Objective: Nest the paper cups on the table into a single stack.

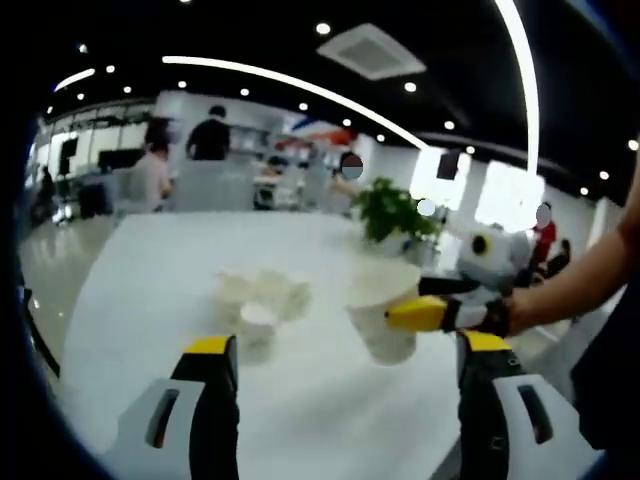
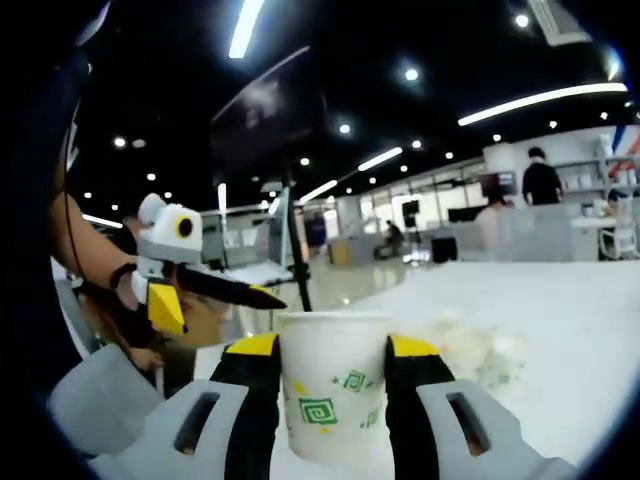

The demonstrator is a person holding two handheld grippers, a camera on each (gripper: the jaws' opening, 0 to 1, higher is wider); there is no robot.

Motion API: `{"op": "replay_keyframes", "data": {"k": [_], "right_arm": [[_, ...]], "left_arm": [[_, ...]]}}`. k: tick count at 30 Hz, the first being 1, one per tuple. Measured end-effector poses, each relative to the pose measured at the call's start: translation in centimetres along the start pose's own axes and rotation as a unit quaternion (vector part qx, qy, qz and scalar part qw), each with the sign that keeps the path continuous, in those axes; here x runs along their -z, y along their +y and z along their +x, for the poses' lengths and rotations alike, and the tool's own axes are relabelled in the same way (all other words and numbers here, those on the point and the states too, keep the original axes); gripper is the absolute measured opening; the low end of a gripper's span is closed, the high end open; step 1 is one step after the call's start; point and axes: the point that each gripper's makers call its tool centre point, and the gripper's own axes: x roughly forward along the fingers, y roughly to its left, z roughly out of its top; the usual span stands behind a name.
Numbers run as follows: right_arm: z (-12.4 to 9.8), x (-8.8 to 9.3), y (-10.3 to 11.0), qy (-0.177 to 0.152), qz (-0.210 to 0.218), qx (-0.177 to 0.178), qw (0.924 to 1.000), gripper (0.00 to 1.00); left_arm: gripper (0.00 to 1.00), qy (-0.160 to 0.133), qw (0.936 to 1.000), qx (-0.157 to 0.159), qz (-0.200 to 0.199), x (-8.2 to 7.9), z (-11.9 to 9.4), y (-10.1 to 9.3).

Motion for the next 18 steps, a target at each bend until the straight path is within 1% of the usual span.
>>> {"op": "replay_keyframes", "data": {"k": [2,4,8,13,16,18], "right_arm": [[0.2,-0.2,0.5,-0.002,-0.003,-0.006,1.0,0.38],[0.3,-0.3,1.0,-0.003,-0.007,-0.011,0.9999,0.38],[0.5,-0.6,1.6,-0.006,-0.011,-0.019,0.9997,0.38],[0.5,-1.1,2.0,-0.014,-0.014,-0.02,0.9996,0.38],[0.5,-1.3,2.2,-0.017,-0.015,-0.021,0.9995,0.38],[0.5,-1.2,2.3,-0.015,-0.015,-0.022,0.9995,0.38]], "left_arm": [[0.86,-0.007,0.9999,0.01,-0.009,-0.5,0.6,-0.7],[0.8,-0.017,0.9997,0.018,-0.008,-1.1,1.1,-1.3],[0.79,-0.022,0.9989,0.026,-0.031,-1.8,2.1,-2.0],[0.74,-0.022,0.9981,0.03,-0.05,-2.1,2.6,-2.5],[0.71,-0.015,0.9974,0.034,-0.062,-1.9,2.9,-2.9],[0.7,-0.012,0.9976,0.031,-0.06,-1.8,3.1,-2.9]]}}
